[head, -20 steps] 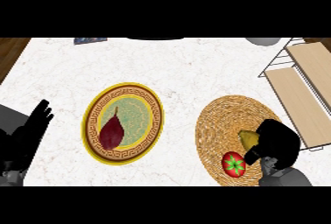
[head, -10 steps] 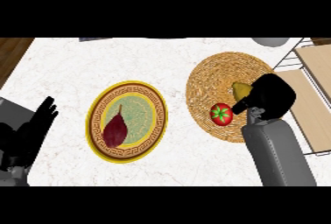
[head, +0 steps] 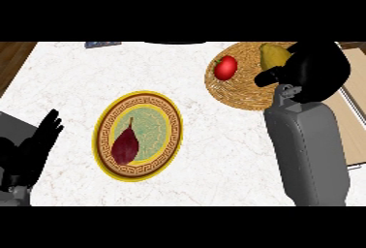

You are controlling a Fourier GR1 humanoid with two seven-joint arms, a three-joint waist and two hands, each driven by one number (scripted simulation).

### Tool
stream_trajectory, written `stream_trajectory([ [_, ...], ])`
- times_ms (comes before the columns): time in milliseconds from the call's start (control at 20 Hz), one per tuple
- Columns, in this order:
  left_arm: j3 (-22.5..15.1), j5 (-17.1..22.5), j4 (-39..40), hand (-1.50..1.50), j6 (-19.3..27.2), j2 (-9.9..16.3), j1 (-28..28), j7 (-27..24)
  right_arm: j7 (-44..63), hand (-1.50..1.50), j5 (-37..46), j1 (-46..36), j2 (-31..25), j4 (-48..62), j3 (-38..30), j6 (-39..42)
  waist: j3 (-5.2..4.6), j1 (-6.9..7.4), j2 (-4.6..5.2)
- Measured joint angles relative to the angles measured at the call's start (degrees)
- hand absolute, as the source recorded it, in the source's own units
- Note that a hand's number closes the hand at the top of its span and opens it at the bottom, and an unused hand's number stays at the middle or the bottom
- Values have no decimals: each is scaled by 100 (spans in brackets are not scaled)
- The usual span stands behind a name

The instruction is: Pick the lemon from the placemat and place it in the tiered shelf

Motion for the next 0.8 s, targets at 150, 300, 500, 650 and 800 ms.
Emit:
stream_trajectory([
  [150, 24, 9, -51, 0, -3, 11, 1, 51, 57, 150, 296, -309, 38, -248, -88, -28, 0, -7, -8],
  [300, 35, -12, -52, 0, -12, 1, 43, 23, 80, 150, 626, -639, 60, -428, -111, 49, -2, -2, -12],
  [500, 36, -32, -59, 0, -26, -17, 30, 44, 86, 150, 967, -1107, 77, -597, -206, 186, -2, -18, -10],
  [650, 69, -48, -32, 0, -24, -16, 13, 43, 42, 150, 1330, -1491, 84, -514, -319, 308, -3, -25, -3],
  [800, 77, -55, -24, 0, -54, -39, 89, -33, -89, 150, 1737, -1819, 49, -451, -513, 530, -6, -37, -12],
])
